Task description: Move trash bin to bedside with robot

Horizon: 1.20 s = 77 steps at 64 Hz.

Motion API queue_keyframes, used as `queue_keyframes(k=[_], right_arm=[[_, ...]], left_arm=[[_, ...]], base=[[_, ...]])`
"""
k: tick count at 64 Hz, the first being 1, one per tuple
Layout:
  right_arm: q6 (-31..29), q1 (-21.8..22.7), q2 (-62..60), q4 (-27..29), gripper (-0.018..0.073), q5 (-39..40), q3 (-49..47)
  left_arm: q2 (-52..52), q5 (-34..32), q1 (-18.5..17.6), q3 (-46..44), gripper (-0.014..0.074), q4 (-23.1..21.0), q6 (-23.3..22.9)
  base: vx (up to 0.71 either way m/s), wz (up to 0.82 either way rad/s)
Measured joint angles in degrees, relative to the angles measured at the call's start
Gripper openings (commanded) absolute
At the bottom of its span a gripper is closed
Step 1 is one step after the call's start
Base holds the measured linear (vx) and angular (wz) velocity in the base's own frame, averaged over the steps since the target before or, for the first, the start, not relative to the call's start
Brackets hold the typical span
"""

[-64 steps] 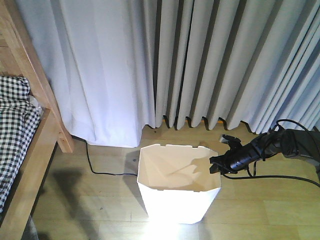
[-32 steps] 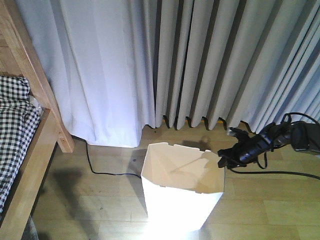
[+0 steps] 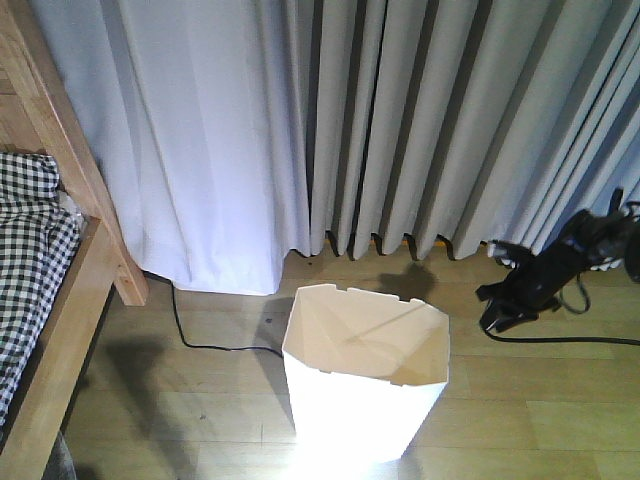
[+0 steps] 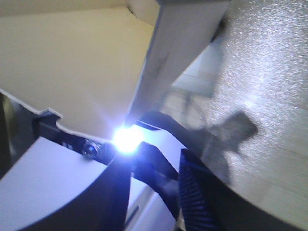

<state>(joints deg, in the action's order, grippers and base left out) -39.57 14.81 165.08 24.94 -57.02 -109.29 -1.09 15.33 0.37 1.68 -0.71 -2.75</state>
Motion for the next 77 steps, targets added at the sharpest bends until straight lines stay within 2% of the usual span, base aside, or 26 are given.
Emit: queue_keyframes(k=[15, 29, 42, 54, 71, 77], right_arm=[[2.5, 0.1, -12.5, -6.2, 0.0154, -5.7, 0.2], [7.9, 0.1, -30.8, -9.8, -0.0011, -8.5, 0.3], [9.6, 0.1, -49.9, -10.1, -0.0008, -7.0, 5.8], [7.2, 0.1, -72.7, -7.9, -0.0006, 4.9, 24.5], [1.6, -0.1, -112.0, 7.1, -0.0006, 34.3, 58.5], [-2.5, -4.1, -124.4, 9.4, -0.0006, 41.2, 66.5]], left_arm=[[0.0, 0.0, 0.0, 0.0, -0.0006, 0.0, 0.0], [0.0, 0.0, 0.0, 0.0, -0.0006, 0.0, 0.0], [0.0, 0.0, 0.0, 0.0, -0.0006, 0.0, 0.0], [0.0, 0.0, 0.0, 0.0, -0.0006, 0.0, 0.0], [0.0, 0.0, 0.0, 0.0, -0.0006, 0.0, 0.0], [0.0, 0.0, 0.0, 0.0, -0.0006, 0.0, 0.0]], base=[[0.00, 0.00], [0.00, 0.00], [0.00, 0.00], [0.00, 0.00], [0.00, 0.00], [0.00, 0.00]])
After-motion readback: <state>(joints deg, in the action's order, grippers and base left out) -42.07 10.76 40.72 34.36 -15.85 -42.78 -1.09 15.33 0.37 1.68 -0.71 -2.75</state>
